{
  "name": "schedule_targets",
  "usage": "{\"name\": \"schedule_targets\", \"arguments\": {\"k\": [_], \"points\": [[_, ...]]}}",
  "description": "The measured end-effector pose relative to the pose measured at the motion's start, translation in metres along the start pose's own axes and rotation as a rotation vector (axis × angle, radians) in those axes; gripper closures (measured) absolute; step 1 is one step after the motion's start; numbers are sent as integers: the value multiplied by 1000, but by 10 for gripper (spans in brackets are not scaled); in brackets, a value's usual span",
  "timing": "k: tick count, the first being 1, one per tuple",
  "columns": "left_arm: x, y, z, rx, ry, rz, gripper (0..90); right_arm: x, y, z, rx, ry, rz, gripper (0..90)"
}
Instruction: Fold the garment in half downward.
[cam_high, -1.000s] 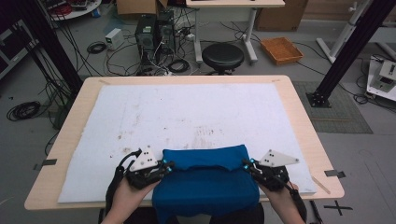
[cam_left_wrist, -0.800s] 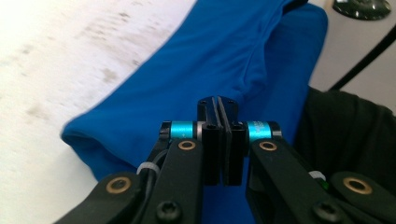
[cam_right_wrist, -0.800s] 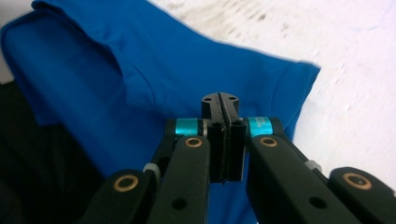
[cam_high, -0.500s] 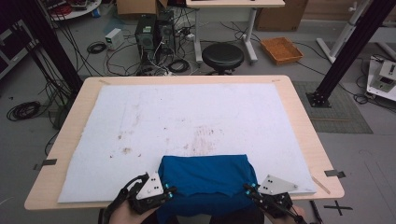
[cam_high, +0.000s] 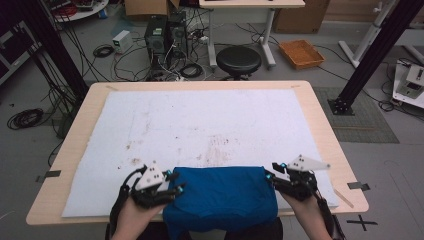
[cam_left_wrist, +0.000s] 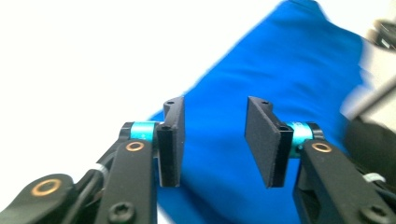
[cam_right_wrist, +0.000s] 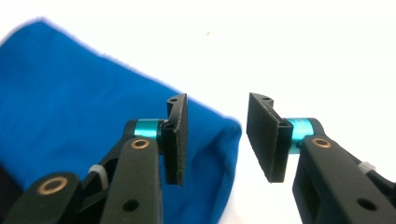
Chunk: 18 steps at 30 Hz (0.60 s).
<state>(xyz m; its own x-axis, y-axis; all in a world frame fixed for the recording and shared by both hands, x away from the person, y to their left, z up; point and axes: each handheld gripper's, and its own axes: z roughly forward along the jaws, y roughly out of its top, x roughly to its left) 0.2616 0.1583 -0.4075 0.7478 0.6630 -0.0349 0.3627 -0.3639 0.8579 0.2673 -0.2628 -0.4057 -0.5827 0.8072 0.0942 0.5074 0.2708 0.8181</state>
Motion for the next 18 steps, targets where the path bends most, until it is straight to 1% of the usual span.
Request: {"name": "schedule_targets", "arguments": {"k": [1,3,4,5,6,7,8,9,10,11,12,13,14,15,16,17,18], "points": [[9,2,4,-3,7,-28,564,-4,3,7,5,3,24,567],[22,2,15,12,15,-86,562,-8,6,18,25,-11,31,550],[27,2,20,29,14,-106,562,-11,6,26,42,-12,42,531],[30,0,25,49,23,-116,562,-13,6,33,67,0,69,510],[33,-2,30,73,34,-119,562,-15,5,38,91,9,84,512],[35,-5,34,95,34,-123,562,-16,4,43,110,12,87,518],[37,-8,37,113,32,-137,563,-17,2,47,132,12,89,521],[38,-11,40,129,32,-150,566,-19,0,50,151,18,96,550],[38,-15,42,139,34,-164,568,-21,-2,52,173,33,106,593],[39,-17,43,150,32,-171,575,-22,-4,53,188,41,110,631],[39,-19,43,148,25,-175,594,-23,-6,54,194,54,105,676],[39,-21,43,141,11,-182,628,-24,-6,54,189,63,102,714],[38,-21,42,135,0,-186,681,-24,-7,53,188,74,98,755],[37,-21,42,133,-11,-178,744,-24,-6,53,187,77,95,792],[34,-20,42,137,-8,-151,782,-24,-6,52,184,83,88,817],[33,-20,41,140,-8,-138,817,-24,-6,52,178,86,80,830],[33,-20,41,140,-10,-134,826,-24,-6,52,173,88,68,836]]}}
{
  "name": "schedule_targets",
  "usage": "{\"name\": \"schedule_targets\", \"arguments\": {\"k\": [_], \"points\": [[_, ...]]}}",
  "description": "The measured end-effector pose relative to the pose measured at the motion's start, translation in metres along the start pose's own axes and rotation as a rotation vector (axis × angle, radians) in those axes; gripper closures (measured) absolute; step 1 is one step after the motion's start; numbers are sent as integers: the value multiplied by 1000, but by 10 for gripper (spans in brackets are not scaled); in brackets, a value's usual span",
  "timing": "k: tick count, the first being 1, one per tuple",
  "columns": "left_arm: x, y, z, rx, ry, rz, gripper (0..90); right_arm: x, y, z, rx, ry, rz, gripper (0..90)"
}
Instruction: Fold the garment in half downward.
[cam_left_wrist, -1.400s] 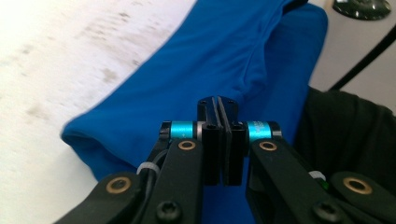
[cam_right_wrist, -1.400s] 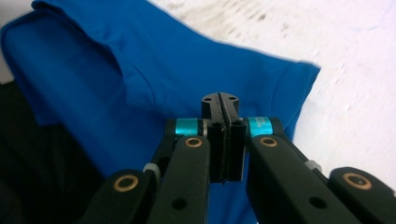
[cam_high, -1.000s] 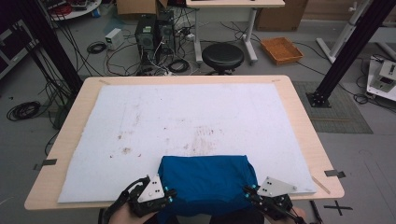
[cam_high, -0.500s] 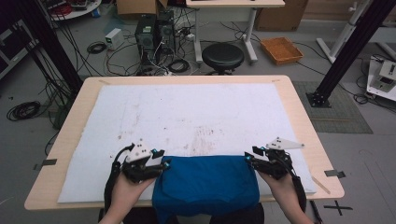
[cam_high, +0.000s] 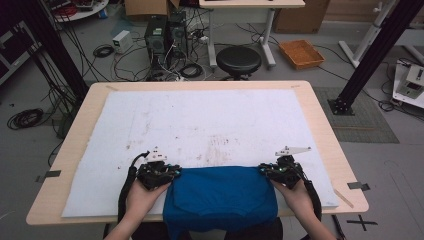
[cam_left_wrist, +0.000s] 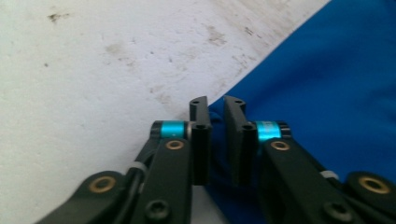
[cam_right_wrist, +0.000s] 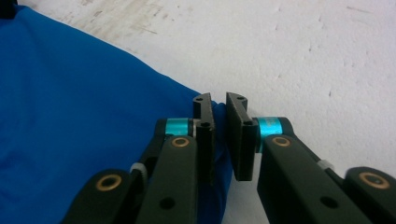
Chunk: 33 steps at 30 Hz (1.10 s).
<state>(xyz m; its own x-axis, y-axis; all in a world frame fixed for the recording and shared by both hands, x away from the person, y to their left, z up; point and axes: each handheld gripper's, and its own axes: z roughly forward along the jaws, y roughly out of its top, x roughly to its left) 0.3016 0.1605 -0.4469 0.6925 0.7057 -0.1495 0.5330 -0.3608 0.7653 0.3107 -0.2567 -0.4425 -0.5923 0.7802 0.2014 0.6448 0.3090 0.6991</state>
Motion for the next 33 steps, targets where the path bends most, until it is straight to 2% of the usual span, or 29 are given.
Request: {"name": "schedule_targets", "arguments": {"k": [3,5,9,11,13,20,22,27,29,31,33], "points": [[3,1,0,-4,-9,-22,843,1,0,-1,-12,4,-13,843],[7,4,0,-4,-4,-22,847,-1,3,-2,-23,3,-23,844],[15,16,1,-10,17,3,849,-6,13,0,-44,-3,-12,844],[22,25,3,-4,41,31,849,-11,23,5,-50,-6,8,844],[29,32,5,-13,49,20,849,-16,34,10,-61,-15,21,844],[58,61,19,-3,75,40,849,-33,68,28,-59,-61,11,844],[65,68,24,13,87,67,849,-37,75,31,-67,-66,15,844],[84,81,36,18,67,71,848,-50,90,43,-74,-86,17,844],[90,85,40,41,60,90,848,-55,93,48,-59,-86,29,844],[94,89,43,28,60,104,848,-59,95,51,-57,-95,32,844],[98,92,47,41,63,112,847,-61,97,53,-58,-101,35,843]]}}
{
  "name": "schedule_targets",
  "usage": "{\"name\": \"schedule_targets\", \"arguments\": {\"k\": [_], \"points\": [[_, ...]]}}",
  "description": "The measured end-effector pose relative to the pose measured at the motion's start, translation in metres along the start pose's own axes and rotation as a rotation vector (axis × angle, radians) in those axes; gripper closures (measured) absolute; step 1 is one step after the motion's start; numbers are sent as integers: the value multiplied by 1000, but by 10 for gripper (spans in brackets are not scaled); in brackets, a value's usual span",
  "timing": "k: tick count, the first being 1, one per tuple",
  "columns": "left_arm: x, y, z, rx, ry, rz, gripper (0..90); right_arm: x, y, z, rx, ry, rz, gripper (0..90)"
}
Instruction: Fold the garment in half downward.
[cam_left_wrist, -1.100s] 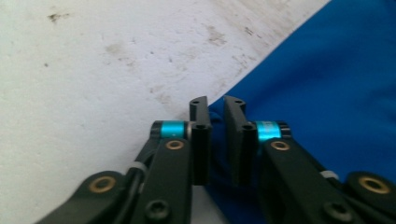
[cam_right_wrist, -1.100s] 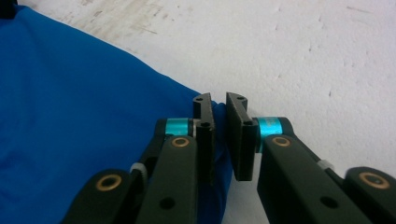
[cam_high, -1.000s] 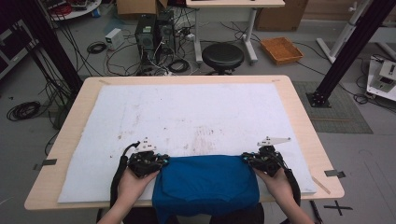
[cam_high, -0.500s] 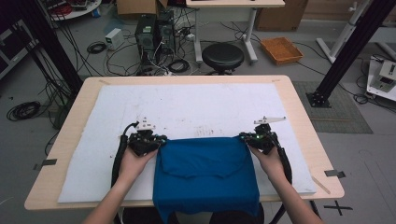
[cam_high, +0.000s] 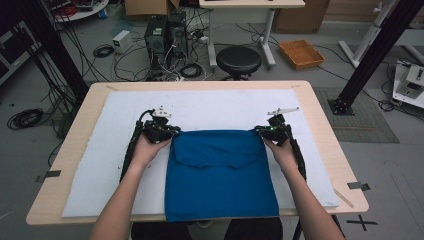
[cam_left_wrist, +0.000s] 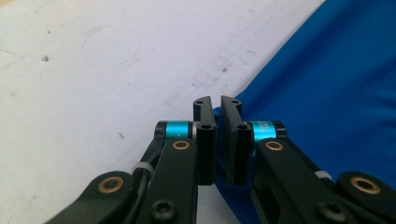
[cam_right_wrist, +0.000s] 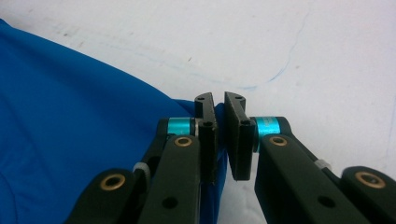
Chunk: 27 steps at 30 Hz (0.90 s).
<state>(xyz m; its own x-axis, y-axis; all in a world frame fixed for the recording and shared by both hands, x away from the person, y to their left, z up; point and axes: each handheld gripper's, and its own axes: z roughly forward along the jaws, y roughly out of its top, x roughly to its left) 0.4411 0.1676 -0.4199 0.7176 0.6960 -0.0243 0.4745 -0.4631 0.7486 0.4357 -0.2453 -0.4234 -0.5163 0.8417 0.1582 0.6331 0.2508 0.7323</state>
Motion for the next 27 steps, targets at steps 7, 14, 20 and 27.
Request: {"name": "schedule_targets", "arguments": {"k": [7,14,20,27], "points": [[0,0,5,26,73,-23,751,-1,5,5,-4,-28,-17,787],[-15,-3,-25,-33,125,-61,640,0,-1,-18,-65,-64,-16,697],[-49,-28,-42,-34,95,-129,638,22,-28,-46,-90,-46,-34,652],[-64,-51,-39,-5,31,-242,668,36,-51,-49,-78,-27,-46,633]]}}
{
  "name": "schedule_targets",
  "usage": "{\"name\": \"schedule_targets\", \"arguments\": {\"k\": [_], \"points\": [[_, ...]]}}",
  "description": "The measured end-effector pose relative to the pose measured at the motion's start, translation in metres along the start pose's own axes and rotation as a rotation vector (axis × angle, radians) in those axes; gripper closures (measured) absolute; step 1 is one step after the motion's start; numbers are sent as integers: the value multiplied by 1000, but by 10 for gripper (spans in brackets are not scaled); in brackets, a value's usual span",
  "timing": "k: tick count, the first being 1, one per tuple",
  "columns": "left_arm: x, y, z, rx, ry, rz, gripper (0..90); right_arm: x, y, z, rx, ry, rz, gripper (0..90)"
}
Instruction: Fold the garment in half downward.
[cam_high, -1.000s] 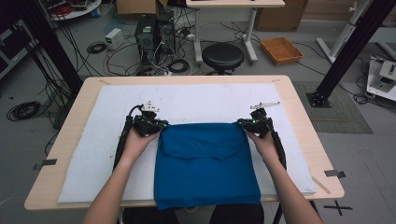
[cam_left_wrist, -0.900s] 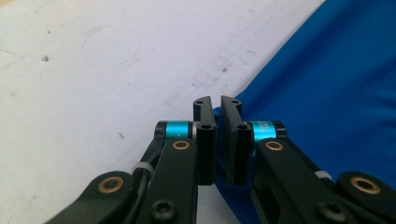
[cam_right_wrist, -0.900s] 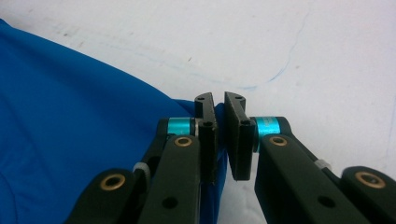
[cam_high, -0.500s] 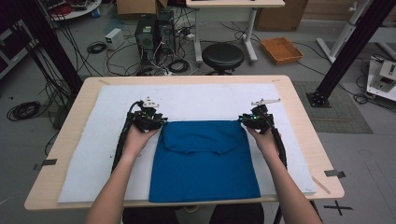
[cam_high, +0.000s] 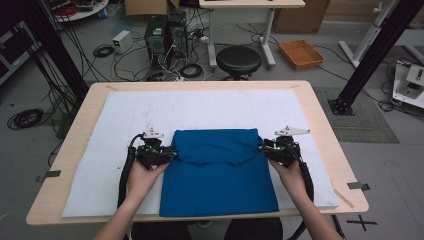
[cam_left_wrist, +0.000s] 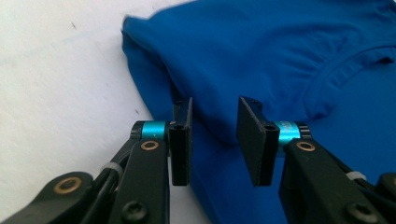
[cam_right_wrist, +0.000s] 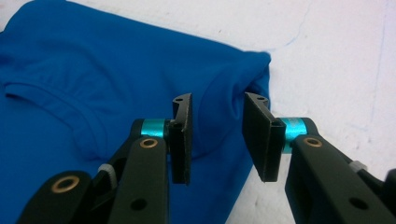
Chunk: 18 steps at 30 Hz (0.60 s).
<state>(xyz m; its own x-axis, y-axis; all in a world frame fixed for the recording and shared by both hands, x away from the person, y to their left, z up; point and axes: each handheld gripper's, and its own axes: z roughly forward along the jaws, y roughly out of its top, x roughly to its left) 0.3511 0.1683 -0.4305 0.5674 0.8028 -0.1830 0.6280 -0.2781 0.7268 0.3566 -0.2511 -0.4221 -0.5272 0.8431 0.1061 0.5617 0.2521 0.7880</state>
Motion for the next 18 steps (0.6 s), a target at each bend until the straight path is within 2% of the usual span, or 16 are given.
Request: {"name": "schedule_targets", "arguments": {"k": [5,7,10,15,18], "points": [[1,1,6,1,4,-24,671,-1,-6,5,22,7,38,630],[2,1,8,1,2,-48,671,-2,-7,5,16,3,64,620],[1,0,10,-3,-7,-54,670,-3,-8,7,15,3,94,617],[-1,1,13,-6,-17,-46,698,0,-10,16,45,1,81,626],[-1,0,14,-10,-19,-44,742,4,-8,22,63,0,64,708]]}}
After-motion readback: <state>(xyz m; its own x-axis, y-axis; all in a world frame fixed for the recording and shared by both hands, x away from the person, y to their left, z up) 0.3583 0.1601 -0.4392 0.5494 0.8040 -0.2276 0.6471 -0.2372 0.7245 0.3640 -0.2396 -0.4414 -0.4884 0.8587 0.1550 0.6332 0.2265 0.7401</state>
